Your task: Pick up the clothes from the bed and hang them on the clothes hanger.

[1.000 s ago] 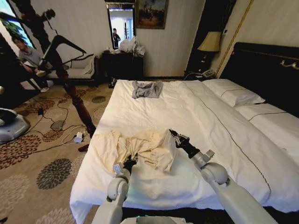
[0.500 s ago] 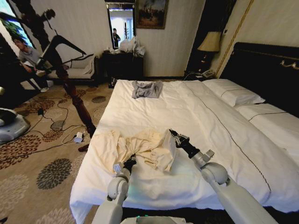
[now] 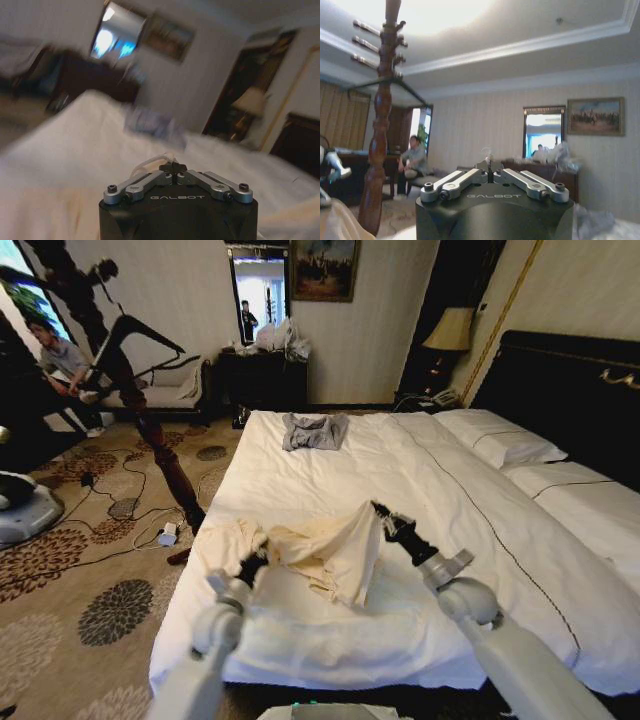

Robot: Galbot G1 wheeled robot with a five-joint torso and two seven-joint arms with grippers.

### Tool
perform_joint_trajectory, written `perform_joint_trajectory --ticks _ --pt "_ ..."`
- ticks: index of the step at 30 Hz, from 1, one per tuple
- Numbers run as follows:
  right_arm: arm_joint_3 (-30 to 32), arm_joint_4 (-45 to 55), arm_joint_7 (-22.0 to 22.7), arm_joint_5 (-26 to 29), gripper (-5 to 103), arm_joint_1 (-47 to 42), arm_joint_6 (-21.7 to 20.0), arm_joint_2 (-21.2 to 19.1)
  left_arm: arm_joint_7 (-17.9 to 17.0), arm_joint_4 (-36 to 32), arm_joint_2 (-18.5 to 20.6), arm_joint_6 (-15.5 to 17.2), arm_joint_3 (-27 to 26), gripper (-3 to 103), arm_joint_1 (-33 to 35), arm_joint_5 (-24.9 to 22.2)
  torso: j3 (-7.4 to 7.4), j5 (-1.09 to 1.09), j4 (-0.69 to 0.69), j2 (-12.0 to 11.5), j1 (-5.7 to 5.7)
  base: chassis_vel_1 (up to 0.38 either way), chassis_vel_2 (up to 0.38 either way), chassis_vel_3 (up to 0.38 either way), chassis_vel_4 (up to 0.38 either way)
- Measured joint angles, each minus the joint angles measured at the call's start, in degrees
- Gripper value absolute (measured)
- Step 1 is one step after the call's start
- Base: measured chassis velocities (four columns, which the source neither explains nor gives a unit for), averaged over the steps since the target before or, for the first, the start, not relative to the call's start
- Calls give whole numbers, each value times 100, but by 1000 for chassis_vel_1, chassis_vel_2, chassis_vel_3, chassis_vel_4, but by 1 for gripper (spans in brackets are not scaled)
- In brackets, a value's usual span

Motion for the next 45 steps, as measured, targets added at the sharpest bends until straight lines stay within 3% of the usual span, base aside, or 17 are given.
perform_joint_trajectory --ticks 7,9,10,16,26,32,40,45 --pt "430 301 80 1193 0 522 -87 -606 -511 -629 1394 -5 -686 0 -1103 -1435 0 1 -2 0 0 0 0 0 0" --pt "582 432 158 1594 0 768 -90 -878 -736 -566 2018 2 -760 0 -1707 -2014 1 0 -1 -1 1 0 0 0 0" --pt "582 432 158 1594 0 768 -90 -878 -736 -566 2018 2 -760 0 -1707 -2014 1 0 -1 -1 1 0 0 0 0" --pt "1042 813 353 2409 0 1274 -89 -1544 -1121 -275 3216 -13 -930 0 -3247 -3412 0 0 -1 -1 1 0 0 0 0" --pt "1693 1318 810 3461 0 1827 -275 -2107 -1409 -196 4012 -78 -1496 0 -4213 -4727 -1 1 0 -1 0 0 0 0 0" --pt "1993 1400 1043 3940 0 2245 -433 -2382 -1610 -64 4322 -104 -1642 0 -4763 -5183 0 1 0 -1 0 0 0 0 0" --pt "3111 1856 1791 4748 0 2240 -960 -3037 -2173 -600 4928 65 -1929 0 -5525 -6204 -2 3 -2 1 -1 0 0 0 0" --pt "3101 1870 1975 4628 0 2166 -1223 -3118 -2518 -872 5034 345 -1856 0 -5441 -6190 -3 2 1 3 -3 0 0 0 0"
